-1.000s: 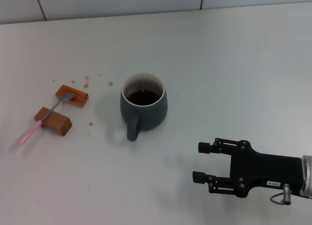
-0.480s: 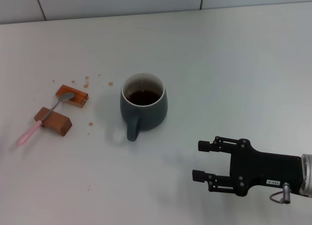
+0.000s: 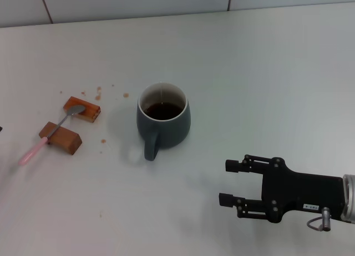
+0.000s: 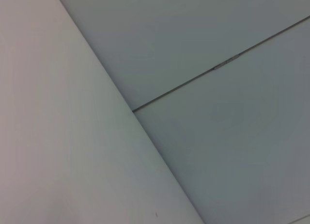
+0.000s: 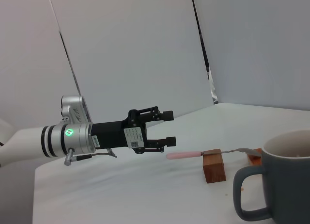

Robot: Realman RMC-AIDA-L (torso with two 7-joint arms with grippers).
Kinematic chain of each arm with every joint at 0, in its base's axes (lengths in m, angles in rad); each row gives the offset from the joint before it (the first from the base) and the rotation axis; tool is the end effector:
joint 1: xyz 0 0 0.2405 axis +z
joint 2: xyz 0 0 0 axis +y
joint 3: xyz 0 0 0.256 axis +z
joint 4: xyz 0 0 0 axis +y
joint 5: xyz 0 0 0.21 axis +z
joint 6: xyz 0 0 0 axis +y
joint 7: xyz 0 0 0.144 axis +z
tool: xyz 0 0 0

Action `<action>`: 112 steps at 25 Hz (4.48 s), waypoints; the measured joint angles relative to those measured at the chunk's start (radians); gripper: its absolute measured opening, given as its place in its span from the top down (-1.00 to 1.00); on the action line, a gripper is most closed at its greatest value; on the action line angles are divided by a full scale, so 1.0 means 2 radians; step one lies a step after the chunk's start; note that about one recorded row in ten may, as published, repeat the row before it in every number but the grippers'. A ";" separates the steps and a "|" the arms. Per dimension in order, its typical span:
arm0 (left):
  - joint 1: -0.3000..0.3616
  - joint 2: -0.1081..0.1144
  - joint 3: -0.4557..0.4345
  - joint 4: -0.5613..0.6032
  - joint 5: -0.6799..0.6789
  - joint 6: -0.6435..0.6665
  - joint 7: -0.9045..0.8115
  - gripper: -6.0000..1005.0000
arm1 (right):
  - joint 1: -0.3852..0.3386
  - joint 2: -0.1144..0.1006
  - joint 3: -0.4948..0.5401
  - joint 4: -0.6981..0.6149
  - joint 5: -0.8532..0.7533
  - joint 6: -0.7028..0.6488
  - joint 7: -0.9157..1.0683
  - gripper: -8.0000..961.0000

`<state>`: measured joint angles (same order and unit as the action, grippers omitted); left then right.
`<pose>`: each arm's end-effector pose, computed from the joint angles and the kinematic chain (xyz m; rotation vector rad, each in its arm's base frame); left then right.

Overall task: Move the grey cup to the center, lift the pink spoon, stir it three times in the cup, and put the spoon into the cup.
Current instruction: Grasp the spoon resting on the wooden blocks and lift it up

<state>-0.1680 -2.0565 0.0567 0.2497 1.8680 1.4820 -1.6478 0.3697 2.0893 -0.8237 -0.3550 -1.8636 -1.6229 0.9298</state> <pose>-0.4004 0.2076 0.0212 -1.4489 -1.6357 -1.2906 0.2938 0.2390 -0.0568 -2.7846 0.4977 0.8927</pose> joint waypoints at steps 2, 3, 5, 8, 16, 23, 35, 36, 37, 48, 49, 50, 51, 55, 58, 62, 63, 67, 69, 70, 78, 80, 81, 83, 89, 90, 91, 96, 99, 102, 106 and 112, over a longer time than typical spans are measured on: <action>0.000 0.000 0.000 -0.003 0.002 0.000 -0.001 -0.59 | 0.000 0.000 0.000 0.000 -0.001 0.000 0.001 -0.55; 0.000 0.000 0.000 -0.004 0.003 0.000 -0.002 -0.59 | 0.000 0.000 0.000 0.000 -0.001 0.000 0.001 -0.55; 0.000 0.000 0.000 -0.011 0.010 0.001 -0.006 -0.59 | 0.000 0.000 0.000 0.000 -0.001 0.000 0.001 -0.55; 0.000 0.000 0.000 -0.013 0.014 -0.001 -0.006 -0.59 | 0.000 0.000 0.000 0.000 -0.001 0.000 0.001 -0.55; 0.000 0.000 0.000 -0.014 0.016 -0.006 -0.006 -0.59 | 0.000 0.000 0.000 0.000 -0.002 0.000 0.001 -0.55; -0.001 -0.001 0.000 -0.015 0.026 -0.011 -0.006 -0.59 | 0.000 0.000 0.000 0.000 -0.002 0.000 0.001 -0.55; -0.004 -0.001 0.005 -0.028 0.029 -0.013 -0.007 -0.59 | -0.001 0.000 0.000 0.001 0.001 0.000 0.001 -0.55; -0.004 -0.001 0.005 -0.028 0.029 -0.013 -0.007 -0.59 | -0.001 0.000 0.000 0.001 0.001 0.000 0.001 -0.55; -0.004 -0.001 0.005 -0.031 0.029 -0.012 -0.007 -0.59 | -0.001 0.000 0.000 0.001 0.001 0.000 0.001 -0.55; -0.006 -0.001 0.012 -0.041 0.029 -0.010 -0.008 -0.59 | 0.000 0.000 0.000 0.000 0.002 0.000 0.001 -0.55; -0.006 -0.001 0.012 -0.041 0.029 -0.010 -0.008 -0.59 | 0.000 0.000 0.000 0.000 0.002 0.000 0.001 -0.55; -0.007 -0.001 0.012 -0.041 0.029 -0.009 -0.011 -0.59 | 0.000 0.000 0.000 0.000 0.002 0.000 0.001 -0.55; -0.007 -0.001 0.012 -0.041 0.029 -0.009 -0.011 -0.59 | 0.000 0.000 0.000 0.000 0.002 0.000 0.001 -0.55; -0.009 -0.001 0.016 -0.042 0.029 -0.010 -0.015 -0.59 | 0.000 0.000 0.000 0.000 0.001 0.000 0.001 -0.55; -0.009 -0.001 0.017 -0.044 0.029 -0.010 -0.017 -0.59 | 0.000 0.000 0.000 0.001 0.000 0.000 0.001 -0.55; -0.010 -0.001 0.018 -0.047 0.029 -0.010 -0.019 -0.59 | 0.000 0.000 0.000 0.001 -0.001 0.000 0.001 -0.55; -0.010 -0.001 0.018 -0.047 0.029 -0.010 -0.019 -0.59 | 0.000 0.000 0.000 0.001 -0.001 0.000 0.001 -0.55; -0.012 -0.002 0.019 -0.050 0.029 -0.011 -0.019 -0.59 | 0.000 0.000 0.000 0.001 -0.001 0.000 0.001 -0.56; -0.013 -0.002 0.019 -0.052 0.029 -0.012 -0.019 -0.59 | 0.000 0.000 0.000 0.001 -0.002 0.000 0.001 -0.56; -0.014 -0.003 0.019 -0.052 0.029 -0.013 -0.018 -0.59 | 0.000 0.000 0.000 0.001 -0.002 0.000 0.001 -0.56; -0.018 -0.003 0.025 -0.053 0.029 -0.015 -0.019 -0.59 | -0.001 0.000 0.000 0.002 -0.002 0.000 0.001 -0.56; -0.019 -0.003 0.025 -0.053 0.029 -0.016 -0.019 -0.59 | -0.002 0.000 0.000 0.002 -0.002 -0.001 0.001 -0.56; -0.019 -0.003 0.025 -0.053 0.029 -0.016 -0.019 -0.59 | -0.002 0.000 0.000 0.002 -0.002 -0.002 0.001 -0.56; -0.019 -0.003 0.025 -0.053 0.029 -0.017 -0.019 -0.59 | -0.002 0.000 0.000 0.002 -0.002 -0.002 0.001 -0.56; -0.019 -0.003 0.025 -0.059 0.029 -0.019 -0.020 -0.59 | -0.002 0.000 0.000 0.002 -0.002 -0.004 0.001 -0.56; -0.019 -0.003 0.025 -0.060 0.029 -0.020 -0.021 -0.59 | -0.002 0.000 0.000 0.002 -0.002 -0.004 0.001 -0.56; -0.019 -0.003 0.025 -0.060 0.029 -0.020 -0.021 -0.58 | -0.002 0.000 0.000 0.002 -0.002 -0.004 0.001 -0.56; -0.019 -0.003 0.024 -0.060 0.029 -0.020 -0.021 -0.54 | -0.001 0.000 0.000 0.002 -0.002 -0.004 0.002 -0.56; -0.019 -0.003 0.023 -0.060 0.029 -0.024 -0.026 -0.51 | 0.000 0.000 0.000 0.002 -0.001 -0.004 0.003 -0.56; -0.020 -0.003 0.025 -0.060 0.029 -0.025 -0.027 -0.48 | 0.000 0.000 0.000 0.002 -0.001 -0.004 0.003 -0.56; -0.022 -0.003 0.025 -0.064 0.028 -0.028 -0.027 -0.41 | 0.000 0.000 0.000 0.001 0.000 -0.004 0.004 -0.56; -0.023 -0.003 0.022 -0.067 0.027 -0.033 -0.027 -0.25 | 0.000 0.000 0.000 0.000 0.000 -0.004 0.004 -0.56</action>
<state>-0.2134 -2.0616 0.1014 0.1161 1.9221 1.4155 -1.7019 0.3697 2.0893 -0.8237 -0.3551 -1.8627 -1.6309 0.9381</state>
